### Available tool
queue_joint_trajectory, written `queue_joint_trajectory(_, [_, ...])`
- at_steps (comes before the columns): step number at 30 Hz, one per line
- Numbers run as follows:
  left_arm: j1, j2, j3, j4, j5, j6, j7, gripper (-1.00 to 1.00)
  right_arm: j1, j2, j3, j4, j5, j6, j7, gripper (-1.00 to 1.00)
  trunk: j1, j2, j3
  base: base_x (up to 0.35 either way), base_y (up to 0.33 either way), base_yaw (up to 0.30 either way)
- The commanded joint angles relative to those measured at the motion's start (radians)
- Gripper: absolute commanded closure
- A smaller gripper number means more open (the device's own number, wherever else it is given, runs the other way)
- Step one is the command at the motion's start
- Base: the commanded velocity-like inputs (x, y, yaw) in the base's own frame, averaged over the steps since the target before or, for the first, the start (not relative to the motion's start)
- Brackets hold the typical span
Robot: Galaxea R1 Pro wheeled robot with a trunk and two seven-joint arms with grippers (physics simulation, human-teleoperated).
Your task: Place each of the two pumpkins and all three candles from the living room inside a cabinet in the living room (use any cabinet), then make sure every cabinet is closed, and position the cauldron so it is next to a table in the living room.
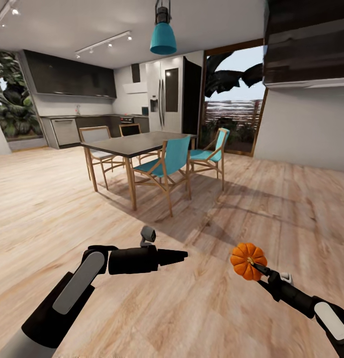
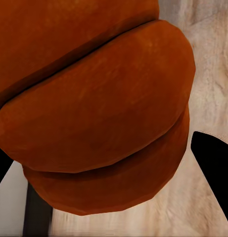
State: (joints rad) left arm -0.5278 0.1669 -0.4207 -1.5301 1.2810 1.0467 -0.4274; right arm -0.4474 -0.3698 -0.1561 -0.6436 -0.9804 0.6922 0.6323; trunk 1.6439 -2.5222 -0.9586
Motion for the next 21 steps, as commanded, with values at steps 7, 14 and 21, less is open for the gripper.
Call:
queue_joint_trajectory(7, [-0.001, 0.0, -0.001, 0.001, -0.007, 0.001, -0.008, -1.0, 0.0, 0.0, -0.003, -0.001, -0.015, 0.012, -0.002, 1.0, 0.0, 0.0, 0.005, 0.0, 0.0, 0.254])
queue_joint_trajectory(14, [0.0, 0.0, -0.002, 0.001, -0.007, 0.001, -0.008, -1.0, 0.0, 0.0, -0.003, -0.002, -0.015, 0.012, -0.002, 1.0, 0.0, 0.0, 0.011, 0.0, 0.0, 0.254])
queue_joint_trajectory(21, [-0.001, 0.0, -0.002, 0.001, -0.007, 0.001, -0.008, -1.0, 0.0, 0.0, -0.003, -0.002, -0.015, 0.012, -0.002, 1.0, 0.0, 0.0, 0.017, 0.0, 0.0, 0.254])
